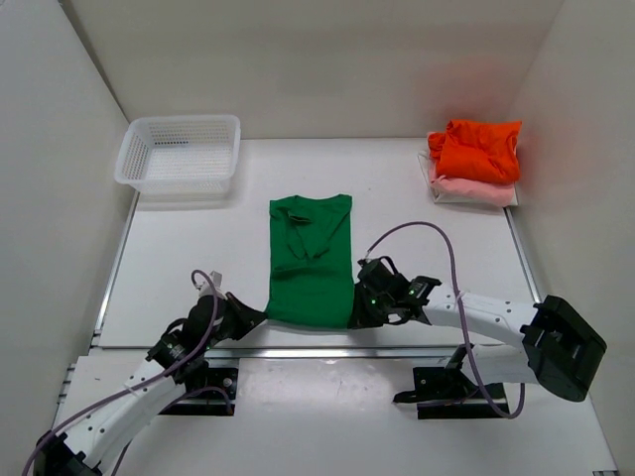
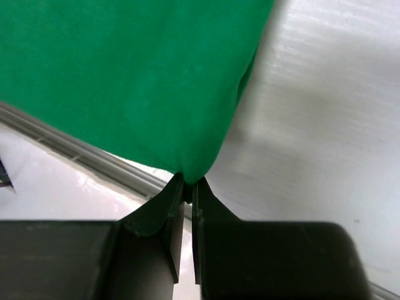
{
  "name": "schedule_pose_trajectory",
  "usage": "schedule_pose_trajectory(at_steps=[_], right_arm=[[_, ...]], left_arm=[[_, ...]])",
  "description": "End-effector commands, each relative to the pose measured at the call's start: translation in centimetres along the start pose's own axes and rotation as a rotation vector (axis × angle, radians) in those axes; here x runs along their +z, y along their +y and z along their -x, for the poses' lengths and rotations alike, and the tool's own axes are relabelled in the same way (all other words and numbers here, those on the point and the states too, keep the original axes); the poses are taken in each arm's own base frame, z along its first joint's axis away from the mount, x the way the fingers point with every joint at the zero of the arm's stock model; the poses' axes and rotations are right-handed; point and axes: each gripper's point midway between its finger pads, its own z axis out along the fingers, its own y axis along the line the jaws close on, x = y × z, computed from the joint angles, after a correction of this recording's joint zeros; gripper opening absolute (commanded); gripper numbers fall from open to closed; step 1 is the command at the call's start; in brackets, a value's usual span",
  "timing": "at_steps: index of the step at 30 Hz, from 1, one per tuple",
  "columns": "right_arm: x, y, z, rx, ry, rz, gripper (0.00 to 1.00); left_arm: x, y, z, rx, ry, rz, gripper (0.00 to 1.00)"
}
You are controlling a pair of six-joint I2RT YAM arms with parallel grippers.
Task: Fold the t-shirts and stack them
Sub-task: Grab one side of the 2/3 rectangular tshirt with both arms, then fold the long partially folded tshirt into a neat square
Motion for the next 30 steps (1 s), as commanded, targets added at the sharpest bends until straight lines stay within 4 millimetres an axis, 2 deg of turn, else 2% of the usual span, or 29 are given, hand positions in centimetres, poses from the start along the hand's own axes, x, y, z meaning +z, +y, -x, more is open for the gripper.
schedule_pose_trajectory(at_steps=[1, 2, 3, 4, 5, 6, 7, 9, 10, 11, 13, 14, 15, 16, 18, 19, 20, 21, 22, 23, 24, 25, 26, 27, 28, 29, 30], right_arm=[[-1.6, 0.1, 1.6, -0.013, -0.012, -0.025, 0.00], [-2.3, 0.5, 3.2, -0.017, -0.032, -0.021, 0.00], [-2.9, 1.0, 5.3, -0.020, -0.068, -0.006, 0.00], [-2.9, 0.8, 5.5, -0.018, -0.045, -0.013, 0.00], [-3.5, 1.3, 7.2, -0.034, -0.063, 0.005, 0.00], [-3.9, 1.3, 9.1, -0.038, -0.083, -0.001, 0.00], [-3.7, 1.1, 9.7, -0.043, -0.067, -0.006, 0.00], [-4.6, 1.3, 13.5, -0.059, -0.111, -0.005, 0.00], [-4.0, 0.9, 14.0, -0.057, -0.094, -0.018, 0.00], [-4.5, 1.3, 15.8, -0.066, -0.118, -0.001, 0.00], [-4.4, 0.6, 19.6, -0.062, -0.160, -0.010, 0.00], [-3.5, 0.1, 20.2, -0.047, -0.146, -0.021, 0.00], [-3.9, 0.1, 22.2, -0.054, -0.177, -0.012, 0.00], [-3.7, 0.4, 24.1, -0.066, -0.197, -0.010, 0.00], [-3.3, -0.5, 27.4, -0.048, -0.229, -0.025, 0.00], [-2.9, -0.7, 29.3, -0.049, -0.241, -0.027, 0.00], [-1.8, -0.9, 31.1, -0.047, -0.250, -0.029, 0.00], [-0.5, -2.2, 31.8, -0.026, -0.234, -0.051, 0.00], [-1.1, -2.1, 34.1, -0.040, -0.289, -0.064, 0.00], [-0.2, -2.7, 35.7, -0.036, -0.309, -0.072, 0.00], [0.7, -3.4, 37.5, -0.035, -0.350, -0.081, 0.03], [1.4, -4.0, 38.9, -0.061, -0.391, -0.067, 0.06], [1.0, -4.1, 40.9, -0.080, -0.470, -0.069, 0.14], [1.0, -4.6, 41.5, -0.083, -0.495, -0.076, 0.20], [0.7, -5.5, 42.4, -0.095, -0.547, -0.102, 0.33], [0.4, -6.2, 42.6, -0.100, -0.584, -0.138, 0.47], [0.0, -6.0, 42.2, -0.111, -0.598, -0.142, 0.54]], left_arm=[[-1.1, -2.4, 2.1, 0.040, -0.036, 0.003, 0.00], [-1.0, -2.8, 2.7, 0.063, -0.043, 0.015, 0.00], [-1.1, -4.5, 4.2, 0.096, -0.075, 0.004, 0.00], [-1.7, -6.8, 5.2, 0.111, -0.091, -0.035, 0.00], [-1.2, -7.1, 6.0, 0.134, -0.100, -0.015, 0.00], [-1.1, -8.7, 7.7, 0.161, -0.133, -0.026, 0.00], [-1.3, -10.4, 8.7, 0.171, -0.142, -0.048, 0.00], [0.0, -11.3, 11.2, 0.195, -0.172, -0.032, 0.00], [0.1, -12.5, 12.7, 0.199, -0.204, -0.058, 0.00], [1.2, -11.9, 13.0, 0.186, -0.185, -0.041, 0.00], [2.8, -12.5, 15.8, 0.195, -0.228, -0.026, 0.00], [3.1, -13.4, 16.8, 0.200, -0.241, -0.038, 0.00], [4.2, -12.8, 17.6, 0.205, -0.253, -0.010, 0.00], [5.3, -13.2, 18.5, 0.228, -0.265, 0.003, 0.00], [7.2, -13.2, 20.0, 0.243, -0.274, 0.033, 0.00], [8.5, -14.4, 21.0, 0.264, -0.278, 0.009, 0.00], [10.4, -14.3, 22.1, 0.262, -0.278, 0.027, 0.00], [11.0, -15.7, 22.9, 0.267, -0.283, -0.005, 0.00], [12.8, -14.6, 23.6, 0.256, -0.287, 0.029, 0.00], [14.4, -14.1, 24.7, 0.249, -0.307, 0.046, 0.04], [15.6, -13.9, 26.0, 0.237, -0.331, 0.052, 0.16], [16.0, -13.9, 26.8, 0.224, -0.346, 0.048, 0.20], [16.2, -13.6, 28.4, 0.206, -0.410, 0.051, 0.33], [16.0, -13.6, 29.3, 0.184, -0.462, 0.024, 0.44], [15.5, -14.1, 29.8, 0.174, -0.504, 0.017, 0.52], [14.3, -14.6, 30.4, 0.173, -0.563, -0.002, 0.57], [14.0, -14.5, 30.3, 0.177, -0.566, 0.006, 0.53]])
